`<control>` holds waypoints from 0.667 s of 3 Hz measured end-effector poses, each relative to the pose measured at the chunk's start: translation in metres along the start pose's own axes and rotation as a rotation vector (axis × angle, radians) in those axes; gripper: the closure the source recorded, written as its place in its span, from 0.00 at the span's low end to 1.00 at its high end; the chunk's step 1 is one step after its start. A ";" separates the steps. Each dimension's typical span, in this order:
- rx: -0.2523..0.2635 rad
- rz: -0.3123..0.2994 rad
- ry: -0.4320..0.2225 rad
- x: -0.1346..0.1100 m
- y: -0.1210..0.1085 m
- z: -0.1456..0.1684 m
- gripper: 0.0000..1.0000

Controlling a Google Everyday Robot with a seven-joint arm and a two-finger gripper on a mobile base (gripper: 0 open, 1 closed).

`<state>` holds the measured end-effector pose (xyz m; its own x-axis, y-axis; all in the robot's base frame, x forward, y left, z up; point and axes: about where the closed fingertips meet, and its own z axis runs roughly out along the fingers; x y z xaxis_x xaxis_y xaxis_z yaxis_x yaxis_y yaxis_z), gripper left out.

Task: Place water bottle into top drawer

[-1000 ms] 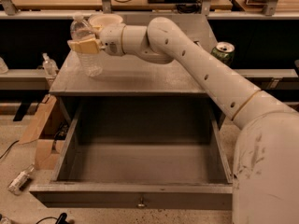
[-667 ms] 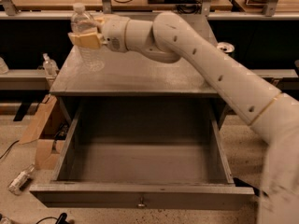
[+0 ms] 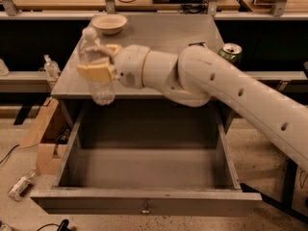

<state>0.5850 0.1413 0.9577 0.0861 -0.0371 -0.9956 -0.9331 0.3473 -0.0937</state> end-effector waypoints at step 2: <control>-0.063 0.037 0.022 0.045 0.063 -0.036 1.00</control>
Offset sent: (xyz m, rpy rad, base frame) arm -0.0921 -0.0211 -0.0830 -0.0190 0.0533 0.0862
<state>0.5173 0.1282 0.9071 0.0440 -0.0462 -0.9980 -0.9556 0.2895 -0.0556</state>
